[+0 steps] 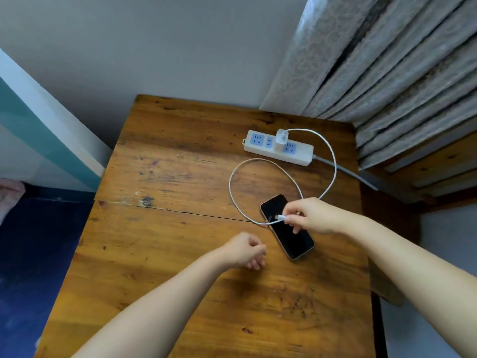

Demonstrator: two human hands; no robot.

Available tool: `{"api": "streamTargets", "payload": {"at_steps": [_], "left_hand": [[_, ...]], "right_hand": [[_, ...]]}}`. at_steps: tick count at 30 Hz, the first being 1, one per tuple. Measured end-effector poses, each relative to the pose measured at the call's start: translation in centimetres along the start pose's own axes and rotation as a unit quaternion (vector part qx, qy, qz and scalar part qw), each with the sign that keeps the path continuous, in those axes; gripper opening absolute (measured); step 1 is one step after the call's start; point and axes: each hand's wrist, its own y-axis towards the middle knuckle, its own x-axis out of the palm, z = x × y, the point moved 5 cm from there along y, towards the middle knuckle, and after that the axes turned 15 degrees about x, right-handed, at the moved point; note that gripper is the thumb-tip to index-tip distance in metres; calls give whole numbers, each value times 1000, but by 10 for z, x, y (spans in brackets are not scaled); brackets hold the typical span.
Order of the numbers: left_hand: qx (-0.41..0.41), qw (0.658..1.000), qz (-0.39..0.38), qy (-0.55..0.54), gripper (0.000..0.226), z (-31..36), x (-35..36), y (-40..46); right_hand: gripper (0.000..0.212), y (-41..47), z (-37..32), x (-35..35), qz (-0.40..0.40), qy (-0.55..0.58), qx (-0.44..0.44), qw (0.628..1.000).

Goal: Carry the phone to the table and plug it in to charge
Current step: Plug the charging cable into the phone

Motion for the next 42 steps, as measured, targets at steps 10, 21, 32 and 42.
{"api": "streamTargets", "payload": {"at_steps": [10, 21, 32, 42], "left_hand": [[-65, 934, 256, -239, 47, -4, 38, 34], [-47, 909, 269, -316, 28, -13, -17, 23], [114, 748, 468, -457, 23, -8, -155, -55], [95, 783, 612, -55, 11, 8, -180, -108]], "right_hand": [[16, 10, 46, 24, 94, 60, 104, 988], [24, 7, 0, 21, 40, 175, 27, 983], [32, -11, -124, 48, -107, 219, -89, 966], [25, -10, -138, 57, -35, 210, -49, 976]]}}
